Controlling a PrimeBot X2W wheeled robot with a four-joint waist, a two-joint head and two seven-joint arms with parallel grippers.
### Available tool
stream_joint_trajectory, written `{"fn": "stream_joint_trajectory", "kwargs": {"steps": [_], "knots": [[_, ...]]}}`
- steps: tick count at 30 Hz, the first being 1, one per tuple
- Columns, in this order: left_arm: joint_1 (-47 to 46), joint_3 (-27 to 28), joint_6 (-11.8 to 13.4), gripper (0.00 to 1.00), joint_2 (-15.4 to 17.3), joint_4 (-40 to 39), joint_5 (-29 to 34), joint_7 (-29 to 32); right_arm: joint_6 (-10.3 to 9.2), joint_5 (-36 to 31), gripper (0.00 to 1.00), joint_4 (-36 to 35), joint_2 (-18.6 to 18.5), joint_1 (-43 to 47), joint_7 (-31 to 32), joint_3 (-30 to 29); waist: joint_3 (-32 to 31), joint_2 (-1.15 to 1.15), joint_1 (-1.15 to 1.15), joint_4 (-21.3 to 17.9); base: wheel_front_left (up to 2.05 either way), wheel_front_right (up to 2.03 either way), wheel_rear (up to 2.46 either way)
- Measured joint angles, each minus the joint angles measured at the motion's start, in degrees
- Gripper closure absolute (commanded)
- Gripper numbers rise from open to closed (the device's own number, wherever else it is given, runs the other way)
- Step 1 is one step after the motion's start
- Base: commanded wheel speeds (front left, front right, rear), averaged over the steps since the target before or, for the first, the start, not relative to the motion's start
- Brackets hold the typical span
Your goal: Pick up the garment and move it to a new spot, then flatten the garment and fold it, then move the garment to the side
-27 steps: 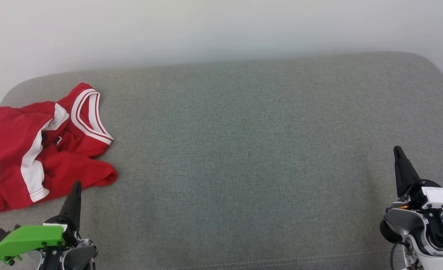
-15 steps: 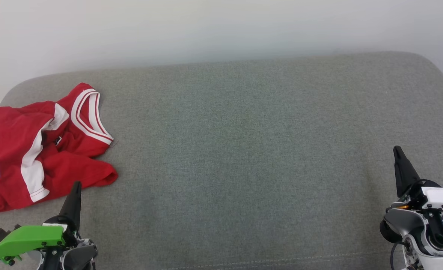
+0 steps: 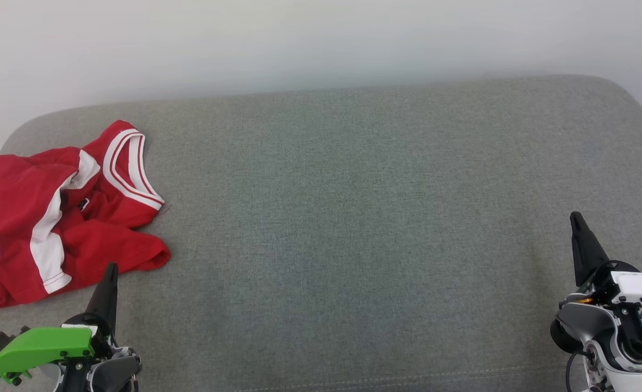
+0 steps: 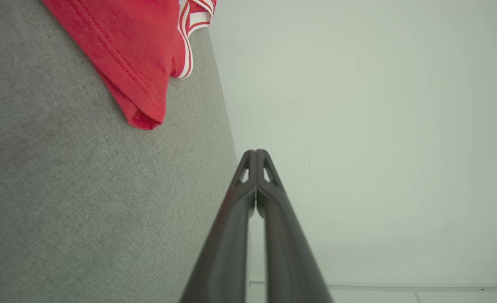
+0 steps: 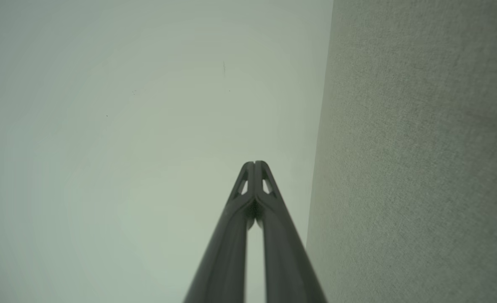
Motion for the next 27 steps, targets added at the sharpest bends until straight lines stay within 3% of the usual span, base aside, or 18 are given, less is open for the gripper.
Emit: {"fn": "stream_joint_trajectory", "kwargs": {"steps": [20, 21, 27], "knots": [[0.00, 0.03, 0.00, 1.00, -0.02, 0.00, 0.00, 0.00, 0.00, 0.00, 1.00, 0.00, 0.00, 0.00, 0.01, -0.02, 0.00, 0.00, 0.00, 0.00, 0.00, 0.00, 0.00], [0.01, 0.03, 0.00, 0.00, -0.02, 0.02, 0.00, 0.00, 0.00, 0.00, 0.00, 0.01, 0.01, 0.00, 0.01, -0.02, 0.00, 0.00, 0.00, 0.00, 0.00, 0.00, 0.00], [2.55, -0.43, 0.03, 0.00, -1.44, 2.53, -0.01, -0.02, -0.34, 0.01, 0.00, 2.31, 1.48, 2.91, -0.02, 0.36, 0.00, 0.00, 0.00, 0.00, 0.00, 0.00, 0.00]]}}
